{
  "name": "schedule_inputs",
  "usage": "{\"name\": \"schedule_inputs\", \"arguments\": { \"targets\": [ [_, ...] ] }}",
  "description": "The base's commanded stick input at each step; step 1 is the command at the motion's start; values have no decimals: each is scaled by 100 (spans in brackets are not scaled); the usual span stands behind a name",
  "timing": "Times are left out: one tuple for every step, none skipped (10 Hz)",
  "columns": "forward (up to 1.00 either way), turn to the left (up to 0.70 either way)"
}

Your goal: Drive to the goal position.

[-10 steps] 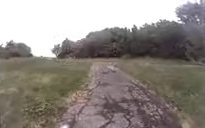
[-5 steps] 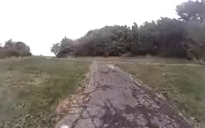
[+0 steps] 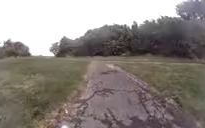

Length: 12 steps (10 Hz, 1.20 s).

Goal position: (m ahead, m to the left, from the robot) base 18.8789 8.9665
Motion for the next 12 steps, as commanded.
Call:
{"name": "schedule_inputs", "arguments": {
  "targets": [
    [70, -22],
    [70, -32],
    [70, -30],
    [70, -19],
    [70, -29],
    [70, -9],
    [70, 0],
    [70, -4],
    [70, -28],
    [70, -23],
    [70, -8],
    [70, -2]
  ]
}}
